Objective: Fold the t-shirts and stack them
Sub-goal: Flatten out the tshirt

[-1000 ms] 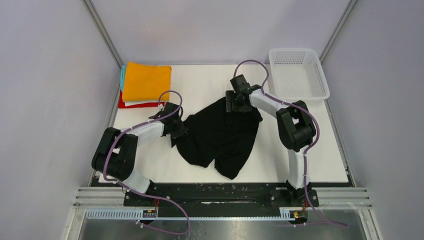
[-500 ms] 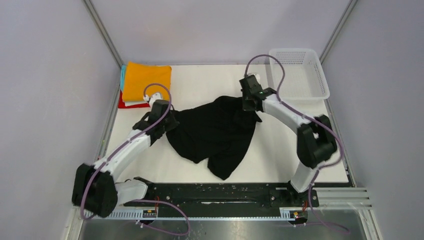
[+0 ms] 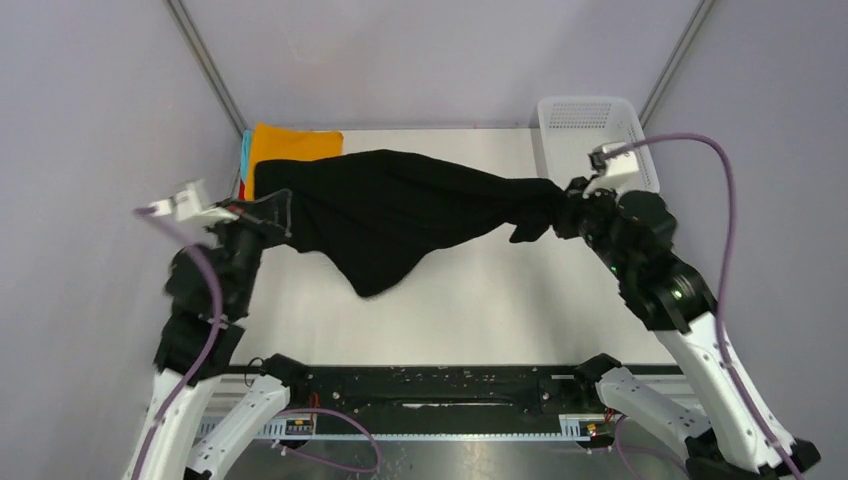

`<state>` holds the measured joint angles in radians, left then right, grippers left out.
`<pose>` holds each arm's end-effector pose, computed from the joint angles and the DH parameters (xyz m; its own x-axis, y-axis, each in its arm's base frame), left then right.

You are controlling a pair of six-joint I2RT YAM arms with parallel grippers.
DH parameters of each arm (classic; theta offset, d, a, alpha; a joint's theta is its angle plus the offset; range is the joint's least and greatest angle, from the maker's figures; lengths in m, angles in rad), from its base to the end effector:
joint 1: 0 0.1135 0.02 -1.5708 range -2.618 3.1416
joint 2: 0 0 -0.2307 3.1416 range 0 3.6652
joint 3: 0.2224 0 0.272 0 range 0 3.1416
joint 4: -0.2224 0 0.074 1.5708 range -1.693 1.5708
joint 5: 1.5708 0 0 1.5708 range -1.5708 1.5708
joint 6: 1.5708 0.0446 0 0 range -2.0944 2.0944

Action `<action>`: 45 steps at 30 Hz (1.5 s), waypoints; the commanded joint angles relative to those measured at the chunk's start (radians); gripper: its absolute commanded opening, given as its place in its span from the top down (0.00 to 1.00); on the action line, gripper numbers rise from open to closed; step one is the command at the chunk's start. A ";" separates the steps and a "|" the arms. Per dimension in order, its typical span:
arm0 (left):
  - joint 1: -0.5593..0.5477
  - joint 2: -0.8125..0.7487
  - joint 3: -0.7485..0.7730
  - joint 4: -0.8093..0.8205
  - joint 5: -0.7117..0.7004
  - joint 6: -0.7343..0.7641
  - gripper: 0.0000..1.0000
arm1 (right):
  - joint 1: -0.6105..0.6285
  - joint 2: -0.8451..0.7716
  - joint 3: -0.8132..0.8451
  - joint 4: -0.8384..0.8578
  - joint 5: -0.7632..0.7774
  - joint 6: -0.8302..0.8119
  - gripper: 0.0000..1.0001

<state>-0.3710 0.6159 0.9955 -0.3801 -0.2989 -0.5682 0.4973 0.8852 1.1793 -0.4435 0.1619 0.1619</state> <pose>0.1655 -0.0503 0.4007 -0.0392 -0.5366 -0.8430 0.0605 0.8408 -0.5380 0.2031 0.1020 0.4088 -0.1824 0.0820 -0.9798 -0.3053 0.9425 0.1357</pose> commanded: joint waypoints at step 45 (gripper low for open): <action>0.096 0.662 -0.103 0.234 -0.089 -0.014 1.00 | -0.017 0.391 -0.286 -0.118 0.078 0.058 0.07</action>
<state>-0.2790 1.2549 0.9379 -0.2455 -0.4351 -0.5411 0.4885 1.1843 0.8410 -0.5495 0.1688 0.2527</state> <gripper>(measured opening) 0.044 0.824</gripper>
